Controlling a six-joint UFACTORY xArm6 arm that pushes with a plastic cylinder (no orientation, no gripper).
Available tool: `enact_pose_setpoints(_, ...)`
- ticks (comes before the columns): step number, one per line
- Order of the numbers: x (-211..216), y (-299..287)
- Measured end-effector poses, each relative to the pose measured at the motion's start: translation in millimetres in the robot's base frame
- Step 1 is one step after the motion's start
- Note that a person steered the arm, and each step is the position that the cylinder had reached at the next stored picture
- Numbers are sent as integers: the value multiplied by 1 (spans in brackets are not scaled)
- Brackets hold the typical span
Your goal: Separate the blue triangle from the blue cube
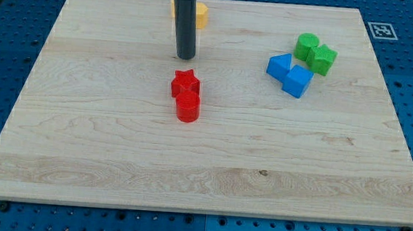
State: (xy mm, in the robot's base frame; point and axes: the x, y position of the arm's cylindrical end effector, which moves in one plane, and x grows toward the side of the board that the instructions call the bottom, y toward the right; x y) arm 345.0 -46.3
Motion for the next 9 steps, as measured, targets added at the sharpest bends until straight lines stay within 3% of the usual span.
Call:
enact_pose_setpoints(5,22,170)
enact_pose_setpoints(6,22,176)
enact_pose_setpoints(7,52,188)
enact_pose_setpoints(9,169,211)
